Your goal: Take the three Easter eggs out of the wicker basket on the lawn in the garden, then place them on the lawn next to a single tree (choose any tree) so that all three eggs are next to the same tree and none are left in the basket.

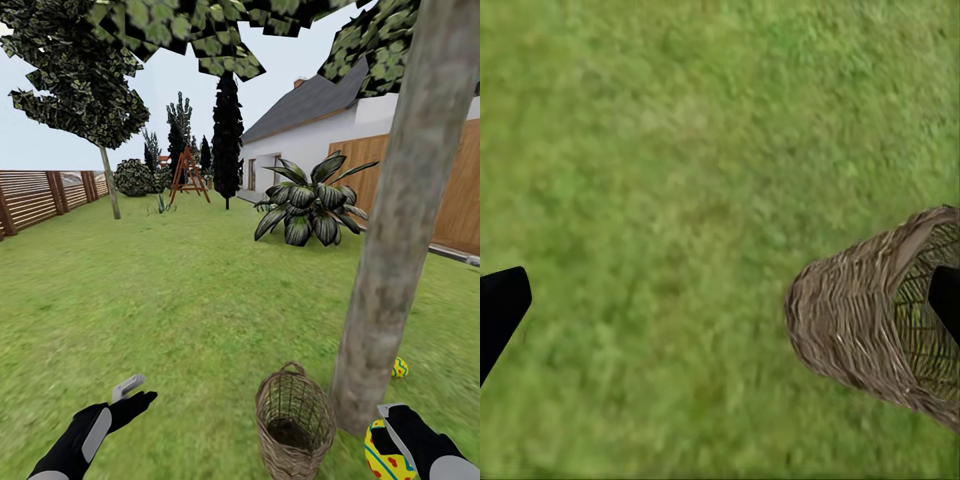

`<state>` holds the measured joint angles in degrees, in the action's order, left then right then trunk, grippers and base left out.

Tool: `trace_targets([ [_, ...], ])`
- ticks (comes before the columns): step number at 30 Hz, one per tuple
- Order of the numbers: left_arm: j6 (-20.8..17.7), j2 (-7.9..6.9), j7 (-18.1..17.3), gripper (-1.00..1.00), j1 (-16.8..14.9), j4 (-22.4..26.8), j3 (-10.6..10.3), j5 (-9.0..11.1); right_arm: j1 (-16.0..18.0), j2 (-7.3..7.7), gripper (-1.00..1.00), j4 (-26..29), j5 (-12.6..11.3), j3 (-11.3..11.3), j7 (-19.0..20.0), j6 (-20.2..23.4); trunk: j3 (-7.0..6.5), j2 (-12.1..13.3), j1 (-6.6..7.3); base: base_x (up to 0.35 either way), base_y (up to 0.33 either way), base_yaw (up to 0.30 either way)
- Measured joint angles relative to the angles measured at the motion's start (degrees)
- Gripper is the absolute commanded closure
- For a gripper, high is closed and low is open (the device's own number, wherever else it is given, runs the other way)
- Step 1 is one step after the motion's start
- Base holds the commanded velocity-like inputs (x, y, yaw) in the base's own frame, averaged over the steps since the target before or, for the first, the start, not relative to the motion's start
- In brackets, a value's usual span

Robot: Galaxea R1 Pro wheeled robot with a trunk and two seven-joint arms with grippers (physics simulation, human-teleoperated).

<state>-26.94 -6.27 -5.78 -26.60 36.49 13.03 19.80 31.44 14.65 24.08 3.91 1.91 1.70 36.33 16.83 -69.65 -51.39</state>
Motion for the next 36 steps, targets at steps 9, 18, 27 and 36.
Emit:
trace_targets([
  [9,0.0,-0.02,0.0,-1.0,0.0,-0.04,0.0,0.0,0.0,0.0,1.0,0.0,0.0,0.0,0.0,0.0,0.0,0.0,0.0,0.001,-0.14,0.0],
  [18,0.0,0.01,0.0,-1.0,0.0,-0.05,0.0,-0.01,0.0,0.0,1.0,0.0,-0.15,0.0,0.05,-0.09,0.53,-1.19,-0.66,0.0,0.0,0.0],
  [27,0.0,-0.09,0.03,-1.0,0.0,0.01,0.0,0.0,0.0,-0.24,1.0,0.26,0.23,0.14,0.08,-2.1,2.15,-4.8,-2.63,0.0,0.0,0.0],
  [36,0.0,-0.08,0.05,-1.0,0.0,0.01,0.0,0.0,0.0,-0.3,1.0,0.3,0.29,0.07,0.07,-6.8,3.77,-8.41,-4.61,0.0,0.0,0.0],
])
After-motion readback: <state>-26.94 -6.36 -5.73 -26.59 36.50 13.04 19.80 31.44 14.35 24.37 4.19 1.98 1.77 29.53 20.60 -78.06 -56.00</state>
